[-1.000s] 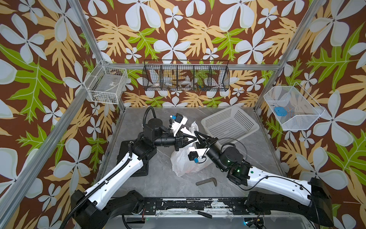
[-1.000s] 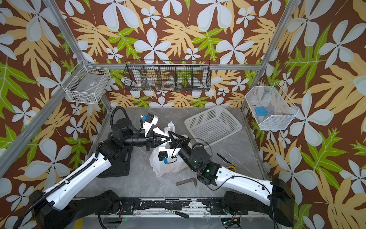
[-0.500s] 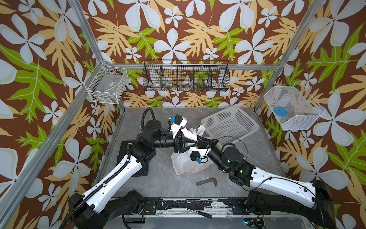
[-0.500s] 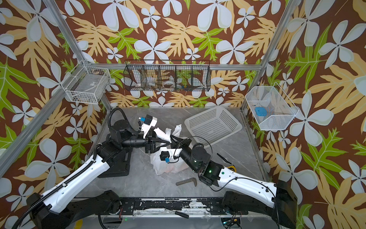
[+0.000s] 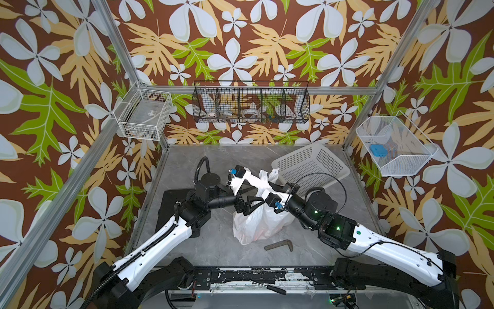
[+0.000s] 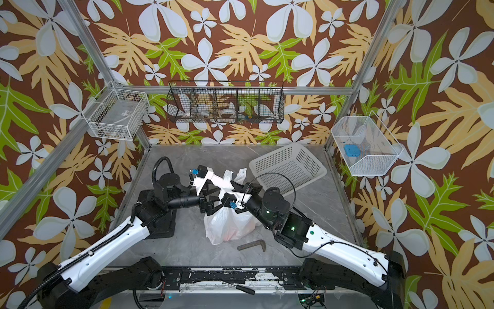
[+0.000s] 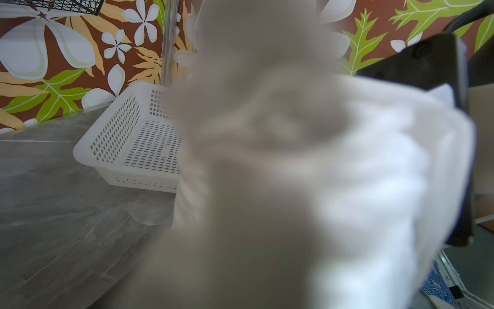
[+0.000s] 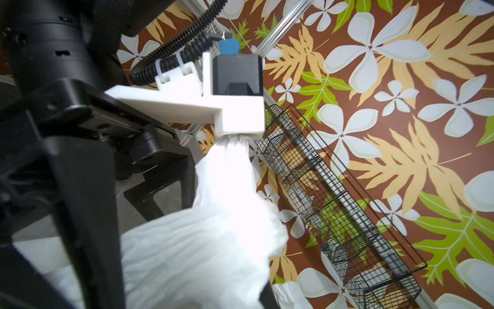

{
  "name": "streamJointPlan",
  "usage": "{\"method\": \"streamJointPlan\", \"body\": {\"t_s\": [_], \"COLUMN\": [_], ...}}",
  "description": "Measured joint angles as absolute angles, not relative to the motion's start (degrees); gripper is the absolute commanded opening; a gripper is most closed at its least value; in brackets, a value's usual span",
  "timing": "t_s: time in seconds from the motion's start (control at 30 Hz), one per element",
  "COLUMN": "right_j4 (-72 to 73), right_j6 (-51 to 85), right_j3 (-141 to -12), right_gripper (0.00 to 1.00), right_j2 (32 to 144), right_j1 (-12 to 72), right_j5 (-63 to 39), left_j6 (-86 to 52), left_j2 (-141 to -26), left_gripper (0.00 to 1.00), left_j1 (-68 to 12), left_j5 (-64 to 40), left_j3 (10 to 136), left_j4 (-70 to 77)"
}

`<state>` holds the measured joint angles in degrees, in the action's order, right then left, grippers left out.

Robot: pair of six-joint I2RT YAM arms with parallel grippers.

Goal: Place the oranges into plastic bags & tie knots
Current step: Tie the plastic bag at the center of the board.

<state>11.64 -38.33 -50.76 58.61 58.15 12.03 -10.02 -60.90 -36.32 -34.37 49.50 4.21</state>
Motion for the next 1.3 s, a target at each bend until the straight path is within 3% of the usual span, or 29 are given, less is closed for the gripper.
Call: {"method": "streamJointPlan", "body": {"t_s": [0.1,0.27,0.37,0.8,1.03,1.07,1.23,1.3], "right_j4": [8.2,2.1,-1.5,-6.1,-4.7,-4.4,-3.8,-3.8], "right_j6": [-35.1,-30.1,-27.3,-24.0,-25.5,-25.9,-27.1,-27.2], "right_j3": [-51.9,-55.0,-56.8,-58.2,-55.1,-54.8,-54.8,-54.9], "right_gripper": [0.0,0.0,0.0,0.0,0.0,0.0,0.0,0.0], "right_j2": [58.6,58.8,58.9,60.1,58.8,58.7,58.6,58.6], "right_j1": [58.1,58.1,58.1,58.1,58.0,58.0,58.0,58.0], "right_j5": [11.9,10.8,10.3,10.6,10.9,10.9,11.0,11.0], "left_j6": [-8.9,-7.4,-6.7,-9.3,-17.7,-19.0,-23.4,-23.9], "left_j2": [-61.8,-59.7,-58.0,-53.1,-55.9,-56.6,-59.3,-59.6], "left_gripper": [0.85,0.59,0.54,0.97,1.0,0.99,0.69,0.65], "left_j1": [-37.0,-37.1,-37.2,-37.2,-37.2,-37.2,-37.2,-37.2], "left_j5": [-32.4,-27.5,-24.6,-27.6,-28.5,-28.7,-31.1,-31.7], "left_j3": [49.6,47.4,45.8,42.5,42.9,43.2,44.5,44.6], "left_j4": [4.4,5.0,5.1,11.9,20.1,21.1,24.4,24.7]}}
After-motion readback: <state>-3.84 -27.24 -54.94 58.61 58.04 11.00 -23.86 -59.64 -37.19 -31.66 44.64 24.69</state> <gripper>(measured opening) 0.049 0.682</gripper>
